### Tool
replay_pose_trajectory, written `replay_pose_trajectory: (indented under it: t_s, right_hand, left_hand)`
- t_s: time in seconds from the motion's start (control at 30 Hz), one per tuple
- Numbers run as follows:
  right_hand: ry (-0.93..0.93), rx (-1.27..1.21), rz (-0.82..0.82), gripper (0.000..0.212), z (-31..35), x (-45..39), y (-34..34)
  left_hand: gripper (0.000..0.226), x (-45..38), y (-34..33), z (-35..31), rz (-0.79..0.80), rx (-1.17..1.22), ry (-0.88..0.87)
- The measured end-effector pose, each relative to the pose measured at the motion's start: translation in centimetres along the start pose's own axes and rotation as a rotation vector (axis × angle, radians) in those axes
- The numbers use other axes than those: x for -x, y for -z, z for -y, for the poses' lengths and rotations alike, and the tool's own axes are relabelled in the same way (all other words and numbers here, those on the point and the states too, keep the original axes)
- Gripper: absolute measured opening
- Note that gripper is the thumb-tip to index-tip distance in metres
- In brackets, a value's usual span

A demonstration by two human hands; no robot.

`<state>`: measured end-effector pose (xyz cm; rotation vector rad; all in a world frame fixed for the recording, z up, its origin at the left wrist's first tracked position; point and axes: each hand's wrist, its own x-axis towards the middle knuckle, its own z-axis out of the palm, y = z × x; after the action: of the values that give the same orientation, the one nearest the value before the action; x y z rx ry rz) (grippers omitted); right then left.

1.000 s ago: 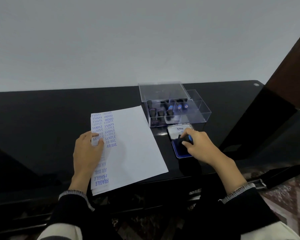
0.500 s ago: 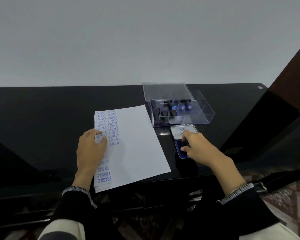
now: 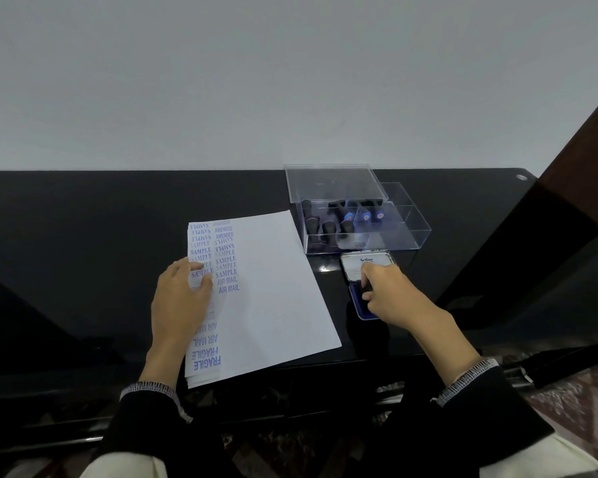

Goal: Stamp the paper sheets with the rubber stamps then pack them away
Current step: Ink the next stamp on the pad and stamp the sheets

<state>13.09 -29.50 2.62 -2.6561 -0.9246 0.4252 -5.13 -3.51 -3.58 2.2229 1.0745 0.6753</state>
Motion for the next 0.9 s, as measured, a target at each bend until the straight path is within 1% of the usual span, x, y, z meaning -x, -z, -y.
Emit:
replay_pose_trajectory:
  t_s: [0.1,0.17,0.37,0.53,0.63,0.8,0.9]
  right_hand:
    - [-0.006,0.094,-0.002,0.013,0.3,-0.5,0.2]
    - [-0.011,0.123,0.025,0.012,0.5,-0.9,0.4]
    - [-0.026,0.156,0.162,0.015,0.8,-2.3,1.2]
    - [-0.025,0.128,0.209,0.013,0.9,-3.1,1.9]
    - [-0.024,0.135,0.174,0.013,0.9,-2.4,1.4]
    - [-0.025,0.125,0.003,0.013,1.0,-0.6,0.3]
    - [0.001,0.116,-0.022,0.012,1.1,0.0,0.0]
  left_hand:
    - [0.029,0.0,-0.1,0.0,0.002,0.0,0.0]
    - [0.029,0.0,-0.1,0.1,0.005,0.0,0.006]
    - [0.03,-0.1,0.0,0.0,0.007,-0.004,0.015]
    - [0.031,0.0,0.0,-0.1,0.009,-0.011,0.021]
    - [0.031,-0.1,-0.1,0.0,0.013,-0.011,0.016]
    - [0.032,-0.1,0.0,0.0,0.018,-0.009,0.018]
    - [0.032,0.0,0.0,0.0,0.014,-0.004,0.015]
